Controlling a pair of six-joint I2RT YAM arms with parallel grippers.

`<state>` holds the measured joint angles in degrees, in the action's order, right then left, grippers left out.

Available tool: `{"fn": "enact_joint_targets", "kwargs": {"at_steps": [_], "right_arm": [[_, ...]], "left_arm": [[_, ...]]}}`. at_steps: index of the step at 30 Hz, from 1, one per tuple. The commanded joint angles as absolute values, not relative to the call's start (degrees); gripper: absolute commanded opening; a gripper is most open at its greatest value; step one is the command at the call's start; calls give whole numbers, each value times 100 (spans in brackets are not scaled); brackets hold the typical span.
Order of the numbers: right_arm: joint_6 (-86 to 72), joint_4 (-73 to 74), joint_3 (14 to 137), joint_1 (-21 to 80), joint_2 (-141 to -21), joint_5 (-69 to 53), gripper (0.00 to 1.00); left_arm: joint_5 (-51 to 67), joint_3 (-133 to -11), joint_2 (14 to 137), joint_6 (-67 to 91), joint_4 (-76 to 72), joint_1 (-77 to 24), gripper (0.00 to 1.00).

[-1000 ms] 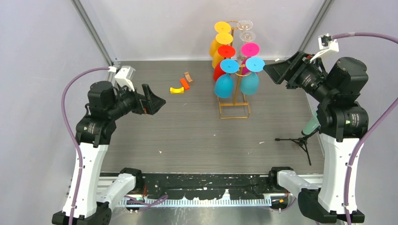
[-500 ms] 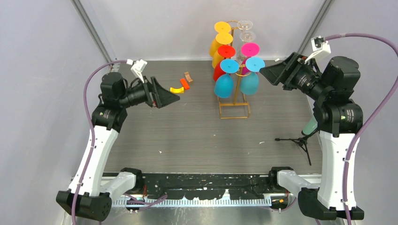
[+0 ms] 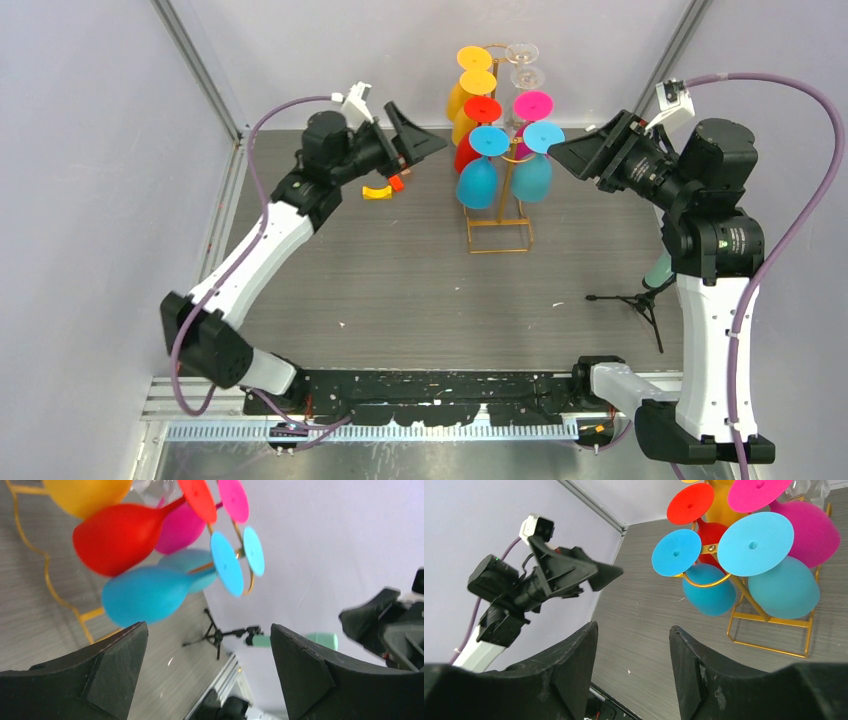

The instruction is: Take the wine glass off the wine glass rack

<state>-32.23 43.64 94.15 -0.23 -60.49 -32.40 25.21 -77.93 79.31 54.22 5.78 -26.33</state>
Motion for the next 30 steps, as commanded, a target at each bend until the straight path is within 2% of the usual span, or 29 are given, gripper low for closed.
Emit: {"fn": "enact_joint_targets", "kwargs": {"at_steps": [1,6,8,19,22,26,30], "right_arm": [[-3456,3992,9359,-35,-5905,-3368,60],[-3501,4011,9332,-35,-5776,-3373,60],[-3508,4021,9326,-35,-5748,-3408,60],[-3485,4009,9215,-35,-5674,-3480,60],[-3461,4008,9203,-35,-5676,-3474,60],[-3465,4005,9187,-35,-5686,-3472,60],[-3463,3997,9160,-40,-5687,-3457,60]], "left_arm": [[1769,-8607,8637,6079,-337,-3037,97],[1500,-9038,9243,6251,-427,-3295,98],[1356,-9035,9347,6318,-455,-3342,94],[1261,-9132,9553,6626,-430,-3432,52],[1086,-9111,9568,6757,-404,-3453,37],[1036,-9209,9655,6845,-396,-3465,36],[1104,-9393,9769,6831,-305,-3496,41]]}}
